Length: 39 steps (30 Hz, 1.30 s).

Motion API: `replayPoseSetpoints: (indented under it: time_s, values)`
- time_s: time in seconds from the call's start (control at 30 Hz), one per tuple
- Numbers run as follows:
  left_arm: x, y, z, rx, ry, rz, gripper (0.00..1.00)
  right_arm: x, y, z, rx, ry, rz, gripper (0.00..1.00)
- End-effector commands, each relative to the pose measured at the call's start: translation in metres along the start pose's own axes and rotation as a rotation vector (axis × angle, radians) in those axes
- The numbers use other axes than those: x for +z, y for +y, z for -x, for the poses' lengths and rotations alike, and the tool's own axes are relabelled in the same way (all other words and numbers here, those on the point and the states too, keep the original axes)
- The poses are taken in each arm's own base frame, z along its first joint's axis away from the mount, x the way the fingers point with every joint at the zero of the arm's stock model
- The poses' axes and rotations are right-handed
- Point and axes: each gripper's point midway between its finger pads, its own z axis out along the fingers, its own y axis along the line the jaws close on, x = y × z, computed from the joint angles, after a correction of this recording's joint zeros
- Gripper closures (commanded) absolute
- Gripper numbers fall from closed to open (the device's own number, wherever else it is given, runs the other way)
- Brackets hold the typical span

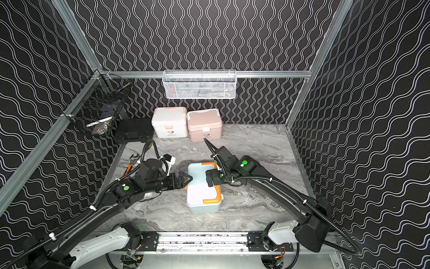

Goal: Open first aid kits and take out gauze
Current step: Fasten the fastener of the first aid kit, then move the first aid kit to the center of the board.

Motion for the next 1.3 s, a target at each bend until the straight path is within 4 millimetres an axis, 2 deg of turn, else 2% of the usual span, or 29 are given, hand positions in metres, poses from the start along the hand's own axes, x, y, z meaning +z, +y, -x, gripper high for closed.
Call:
replayPoseSetpoints:
  time_s: [0.0, 0.1, 0.23, 0.4, 0.6, 0.7, 0.77, 0.97, 1.13, 1.27]
  values:
    - [-0.023, 0.023, 0.003, 0.023, -0.050, 0.137, 0.01, -0.007, 0.011, -0.001, -0.059, -0.010, -0.020, 0.02]
    - [-0.048, 0.032, 0.010, 0.027, -0.131, 0.196, 0.01, -0.005, 0.034, -0.002, -0.120, -0.019, -0.014, 0.01]
    - [-0.076, 0.045, 0.015, 0.026, -0.222, 0.259, 0.01, 0.007, 0.066, -0.006, -0.203, -0.020, -0.036, 0.01]
    - [-0.093, 0.050, 0.015, 0.019, -0.269, 0.270, 0.01, 0.028, 0.092, -0.006, -0.281, -0.035, -0.115, 0.00]
    - [-0.100, 0.053, 0.013, 0.018, -0.287, 0.279, 0.01, 0.053, 0.103, -0.003, -0.315, -0.069, -0.232, 0.00]
    - [-0.100, 0.055, 0.012, 0.019, -0.286, 0.282, 0.01, 0.067, 0.088, -0.005, -0.305, -0.060, -0.349, 0.00]
    - [-0.101, 0.056, 0.012, 0.017, -0.286, 0.285, 0.01, 0.070, 0.074, -0.006, -0.297, -0.056, -0.442, 0.00]
    - [-0.092, 0.057, 0.009, 0.019, -0.253, 0.291, 0.01, 0.056, 0.029, -0.008, -0.231, -0.086, -0.536, 0.00]
    - [-0.084, 0.053, 0.008, 0.017, -0.234, 0.270, 0.01, 0.054, -0.029, -0.017, -0.138, -0.024, -0.530, 0.00]
    - [-0.080, 0.050, 0.008, 0.020, -0.217, 0.262, 0.01, 0.043, -0.092, -0.018, 0.022, 0.018, -0.537, 0.00]
